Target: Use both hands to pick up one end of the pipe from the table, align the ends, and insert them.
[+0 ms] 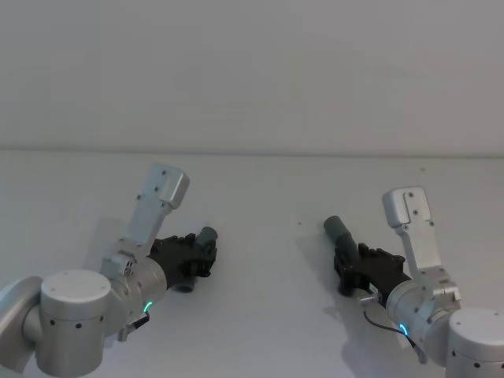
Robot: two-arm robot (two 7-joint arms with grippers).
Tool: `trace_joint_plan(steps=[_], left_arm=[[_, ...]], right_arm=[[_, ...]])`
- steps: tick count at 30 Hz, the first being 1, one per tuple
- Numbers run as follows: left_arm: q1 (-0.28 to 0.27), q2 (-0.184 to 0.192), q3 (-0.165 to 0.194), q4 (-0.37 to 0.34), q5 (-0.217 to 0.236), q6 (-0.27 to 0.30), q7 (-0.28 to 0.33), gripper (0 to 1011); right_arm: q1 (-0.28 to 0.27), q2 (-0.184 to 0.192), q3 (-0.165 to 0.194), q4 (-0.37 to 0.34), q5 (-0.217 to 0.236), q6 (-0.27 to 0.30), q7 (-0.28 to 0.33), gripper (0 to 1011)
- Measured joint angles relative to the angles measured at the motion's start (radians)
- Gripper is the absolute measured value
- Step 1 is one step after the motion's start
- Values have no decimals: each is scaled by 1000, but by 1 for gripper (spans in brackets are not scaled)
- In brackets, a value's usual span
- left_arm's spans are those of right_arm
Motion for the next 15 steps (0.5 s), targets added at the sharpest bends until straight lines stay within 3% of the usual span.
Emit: trace_joint_plan(steps=[3,8,15], left_arm=[[0,0,0,0,0,0,0,346],[0,0,0,0,0,0,0,346],[0,0,0,0,0,0,0,346]], right_arm=[[0,0,0,0,0,0,0,308],[0,-1,1,1,0,0,1,192],[0,-1,1,1,0,0,1,153]])
